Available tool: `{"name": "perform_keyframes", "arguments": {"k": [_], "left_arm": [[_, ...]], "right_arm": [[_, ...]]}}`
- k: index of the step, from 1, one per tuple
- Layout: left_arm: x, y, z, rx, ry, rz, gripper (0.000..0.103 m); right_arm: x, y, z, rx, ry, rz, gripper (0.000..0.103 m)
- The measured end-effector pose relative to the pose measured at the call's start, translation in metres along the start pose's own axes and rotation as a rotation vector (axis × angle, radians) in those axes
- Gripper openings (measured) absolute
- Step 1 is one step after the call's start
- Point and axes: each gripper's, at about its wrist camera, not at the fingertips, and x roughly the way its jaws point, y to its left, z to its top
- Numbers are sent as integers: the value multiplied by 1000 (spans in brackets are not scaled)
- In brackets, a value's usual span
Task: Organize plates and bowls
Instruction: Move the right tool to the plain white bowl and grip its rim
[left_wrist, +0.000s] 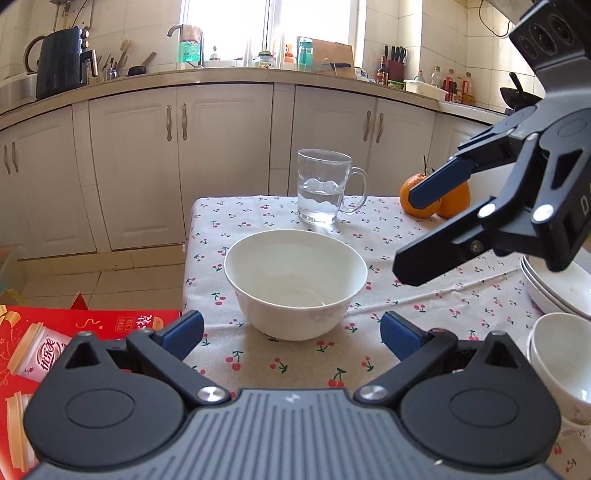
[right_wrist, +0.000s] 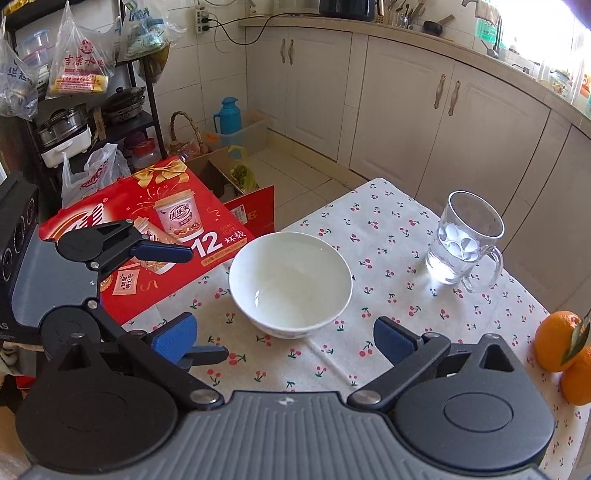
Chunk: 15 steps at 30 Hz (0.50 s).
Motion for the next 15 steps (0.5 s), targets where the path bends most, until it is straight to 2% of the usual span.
{"name": "perform_keyframes", "arguments": {"k": [15], "left_arm": [[31, -3, 4, 58, 8, -14, 101]], "right_arm": [[69, -41, 19, 37, 80, 87, 101]]}}
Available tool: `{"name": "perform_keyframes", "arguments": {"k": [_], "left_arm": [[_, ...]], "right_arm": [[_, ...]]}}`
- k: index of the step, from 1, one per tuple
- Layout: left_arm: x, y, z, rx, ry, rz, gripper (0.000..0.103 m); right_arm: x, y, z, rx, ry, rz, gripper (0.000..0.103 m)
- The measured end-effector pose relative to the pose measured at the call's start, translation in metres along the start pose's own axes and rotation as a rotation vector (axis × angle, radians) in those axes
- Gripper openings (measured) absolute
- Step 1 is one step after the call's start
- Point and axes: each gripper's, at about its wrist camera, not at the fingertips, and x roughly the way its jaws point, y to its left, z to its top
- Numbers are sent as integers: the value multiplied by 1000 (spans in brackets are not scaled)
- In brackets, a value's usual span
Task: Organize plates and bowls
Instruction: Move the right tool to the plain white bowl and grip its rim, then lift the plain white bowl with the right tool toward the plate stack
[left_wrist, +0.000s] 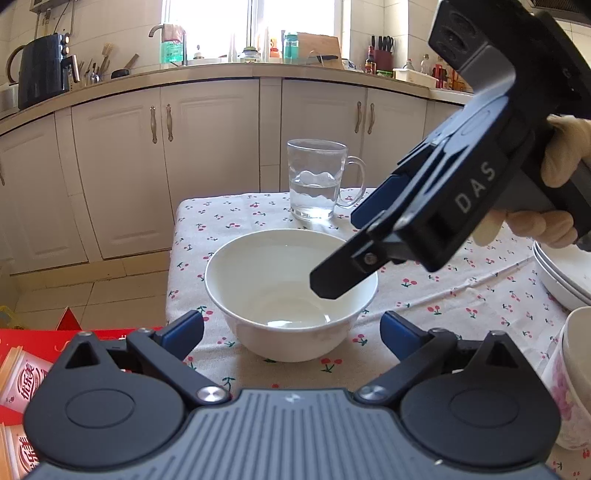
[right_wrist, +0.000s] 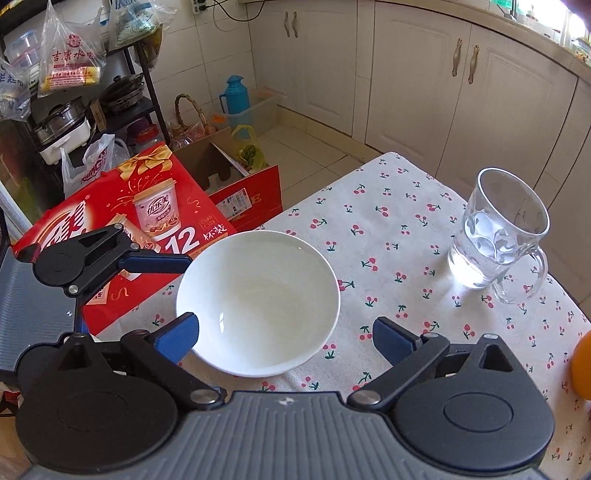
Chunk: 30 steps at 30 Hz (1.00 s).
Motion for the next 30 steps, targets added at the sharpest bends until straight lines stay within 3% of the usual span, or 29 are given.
{"name": "perform_keyframes", "arguments": {"k": [16, 30], "left_arm": [[7, 3, 3, -4, 17, -7, 93], [6, 1, 7, 15, 32, -14, 88]], "right_arm": [[31, -18, 9, 61, 16, 79, 79], [30, -20, 6, 93, 8, 125, 73]]}}
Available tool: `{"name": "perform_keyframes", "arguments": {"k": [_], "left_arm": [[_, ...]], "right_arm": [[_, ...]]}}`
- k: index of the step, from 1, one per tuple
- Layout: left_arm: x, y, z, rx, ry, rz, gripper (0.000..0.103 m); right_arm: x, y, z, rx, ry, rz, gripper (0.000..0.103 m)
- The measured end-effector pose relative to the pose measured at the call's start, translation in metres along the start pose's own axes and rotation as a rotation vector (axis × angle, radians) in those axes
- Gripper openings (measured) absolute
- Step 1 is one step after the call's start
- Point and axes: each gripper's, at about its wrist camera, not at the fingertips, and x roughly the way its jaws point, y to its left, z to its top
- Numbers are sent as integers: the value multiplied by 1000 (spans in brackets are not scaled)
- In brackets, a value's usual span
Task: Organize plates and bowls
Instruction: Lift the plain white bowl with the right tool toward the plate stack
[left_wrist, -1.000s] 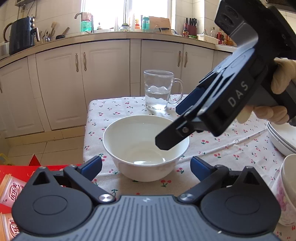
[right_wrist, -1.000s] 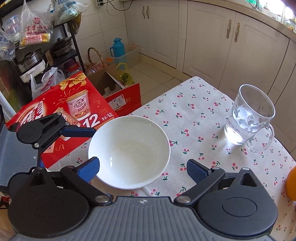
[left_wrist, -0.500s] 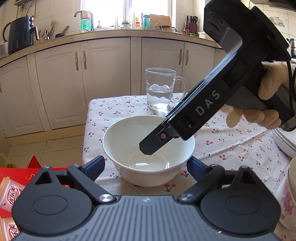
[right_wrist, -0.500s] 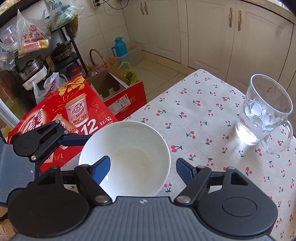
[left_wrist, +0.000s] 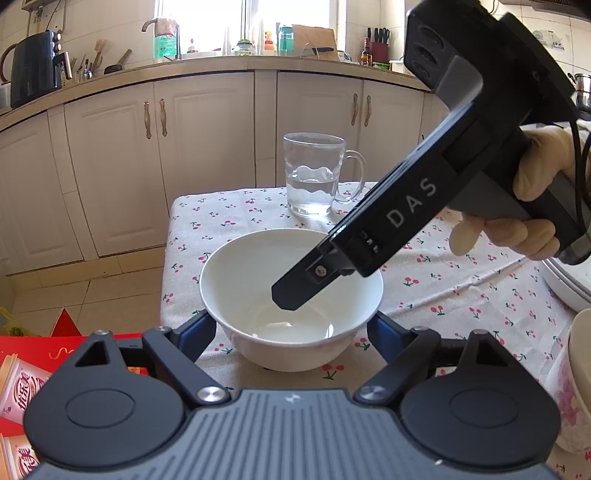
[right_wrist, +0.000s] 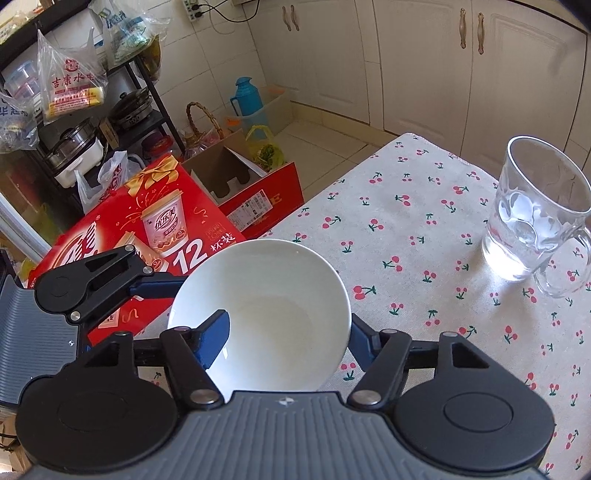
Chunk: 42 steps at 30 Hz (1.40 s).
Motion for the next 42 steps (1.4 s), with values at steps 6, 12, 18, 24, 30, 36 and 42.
{"name": "perform_keyframes", "arguments": {"k": [6, 12, 18, 24, 30, 36, 42], "left_arm": [[-10, -6, 0, 18, 12, -11, 88], [-28, -16, 2, 33, 24, -28, 88], [-53, -29, 4, 39, 13, -53, 88], [-76, -48, 4, 65, 3, -69, 88], [-96, -69, 4, 81, -2, -82, 88], [-111, -92, 4, 98, -14, -103, 88], [-122, -118, 4, 118, -26, -133, 88]], "right_arm": [[-7, 6, -5, -3, 5, 3, 73], [-23, 15, -16, 6, 0, 17, 73], [-47, 31, -30, -14, -11, 12, 73], [-76, 44, -47, -19, -35, 15, 73], [-104, 56, -68, -27, -62, 8, 73], [-132, 66, -91, -29, -92, -8, 73], [-160, 68, -117, -17, -122, -29, 73]]}}
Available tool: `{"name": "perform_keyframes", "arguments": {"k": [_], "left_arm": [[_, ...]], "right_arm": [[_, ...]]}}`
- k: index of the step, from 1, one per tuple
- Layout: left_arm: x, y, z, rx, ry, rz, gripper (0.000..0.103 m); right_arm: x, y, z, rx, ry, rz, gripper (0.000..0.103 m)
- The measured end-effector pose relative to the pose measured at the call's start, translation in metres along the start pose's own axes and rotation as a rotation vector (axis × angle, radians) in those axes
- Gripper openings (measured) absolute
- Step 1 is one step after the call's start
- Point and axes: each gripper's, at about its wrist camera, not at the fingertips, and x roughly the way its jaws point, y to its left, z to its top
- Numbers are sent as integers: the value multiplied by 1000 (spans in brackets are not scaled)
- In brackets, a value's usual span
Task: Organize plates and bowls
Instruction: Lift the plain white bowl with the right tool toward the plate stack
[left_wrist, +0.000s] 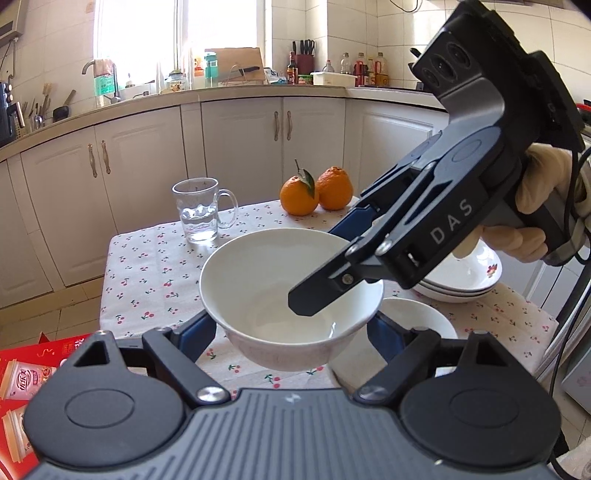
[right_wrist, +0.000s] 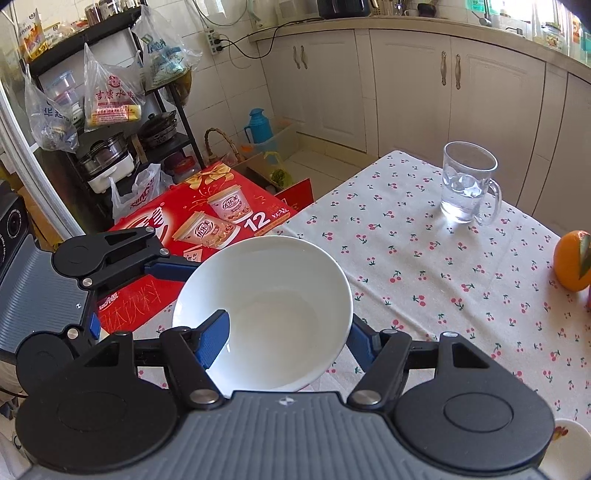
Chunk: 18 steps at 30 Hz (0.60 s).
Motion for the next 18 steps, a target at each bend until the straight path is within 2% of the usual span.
{"name": "perform_keyframes", "arguments": {"k": [9, 18], "left_arm": [[1, -37, -5, -3, 10, -70, 88], [6, -55, -15, -25, 41, -115, 88]], "right_arm": [[-36, 0, -41, 26, -11, -47, 73], [-47, -2, -73, 66, -1, -63, 73]]}}
